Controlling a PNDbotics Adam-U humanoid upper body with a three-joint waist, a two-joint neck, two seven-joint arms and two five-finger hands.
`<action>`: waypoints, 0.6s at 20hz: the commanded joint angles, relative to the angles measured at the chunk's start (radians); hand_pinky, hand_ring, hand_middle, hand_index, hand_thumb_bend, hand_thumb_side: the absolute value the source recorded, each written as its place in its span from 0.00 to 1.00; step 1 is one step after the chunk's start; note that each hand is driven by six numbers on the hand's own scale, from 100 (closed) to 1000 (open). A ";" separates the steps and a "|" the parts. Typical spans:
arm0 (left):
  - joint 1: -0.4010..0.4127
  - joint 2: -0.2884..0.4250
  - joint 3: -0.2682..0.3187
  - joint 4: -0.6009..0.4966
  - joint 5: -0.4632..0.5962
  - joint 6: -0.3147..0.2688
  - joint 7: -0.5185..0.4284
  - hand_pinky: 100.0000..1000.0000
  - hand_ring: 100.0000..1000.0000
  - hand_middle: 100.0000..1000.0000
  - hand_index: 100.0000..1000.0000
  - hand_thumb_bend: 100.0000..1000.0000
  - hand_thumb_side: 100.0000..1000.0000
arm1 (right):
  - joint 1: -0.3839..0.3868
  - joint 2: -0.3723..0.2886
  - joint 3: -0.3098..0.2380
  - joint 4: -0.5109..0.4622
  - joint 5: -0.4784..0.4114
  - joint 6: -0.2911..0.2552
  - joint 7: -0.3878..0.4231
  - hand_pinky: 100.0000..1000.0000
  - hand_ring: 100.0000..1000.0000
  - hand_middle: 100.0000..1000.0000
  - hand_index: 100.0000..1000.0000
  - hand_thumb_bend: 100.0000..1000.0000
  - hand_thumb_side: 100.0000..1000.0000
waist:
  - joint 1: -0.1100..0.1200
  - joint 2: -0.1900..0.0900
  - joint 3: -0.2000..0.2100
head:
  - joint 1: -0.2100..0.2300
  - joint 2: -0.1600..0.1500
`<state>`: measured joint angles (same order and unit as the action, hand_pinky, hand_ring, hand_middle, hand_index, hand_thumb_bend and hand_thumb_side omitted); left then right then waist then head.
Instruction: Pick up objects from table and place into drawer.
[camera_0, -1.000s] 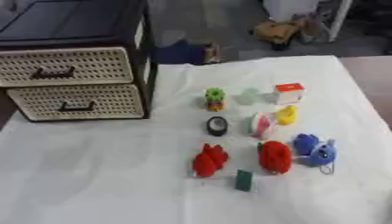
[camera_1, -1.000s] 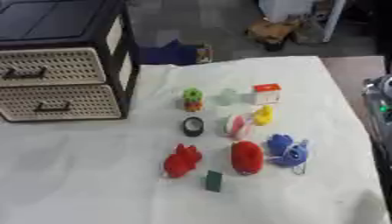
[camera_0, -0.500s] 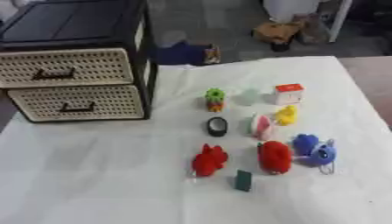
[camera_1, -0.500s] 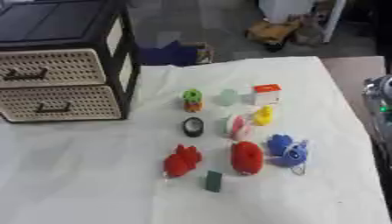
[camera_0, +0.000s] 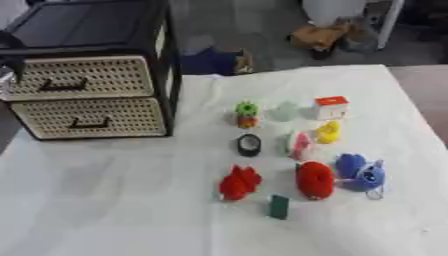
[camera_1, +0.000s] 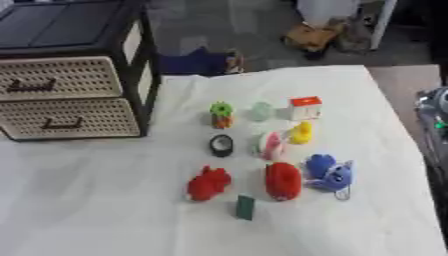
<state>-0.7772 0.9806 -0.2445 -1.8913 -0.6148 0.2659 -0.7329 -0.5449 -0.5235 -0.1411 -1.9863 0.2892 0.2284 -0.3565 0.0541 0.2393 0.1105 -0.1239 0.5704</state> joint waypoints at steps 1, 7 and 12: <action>-0.025 0.012 -0.020 0.015 -0.014 -0.006 -0.025 0.00 0.00 0.00 0.92 0.00 1.00 | -0.010 -0.029 -0.003 -0.014 0.003 -0.002 0.003 0.57 0.69 0.68 0.84 0.00 1.00 | 0.000 -0.020 0.000 | 0.006 0.000; -0.026 0.007 -0.049 0.043 -0.008 -0.006 -0.036 0.00 0.00 0.00 0.98 0.00 1.00 | -0.010 -0.028 -0.002 -0.014 0.001 -0.002 0.004 0.57 0.69 0.68 0.84 0.00 1.00 | -0.001 -0.017 0.000 | 0.008 -0.004; -0.034 -0.001 -0.065 0.071 -0.002 -0.014 -0.028 0.00 0.00 0.00 0.93 0.00 1.00 | -0.009 -0.028 -0.002 -0.014 0.000 -0.002 0.005 0.57 0.69 0.68 0.84 0.00 1.00 | -0.002 -0.016 -0.001 | 0.010 -0.008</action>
<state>-0.7919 0.9622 -0.3160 -1.8230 -0.6168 0.2548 -0.7638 -0.5448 -0.5235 -0.1409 -1.9863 0.2891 0.2277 -0.3535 0.0531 0.2395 0.1098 -0.1160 0.5699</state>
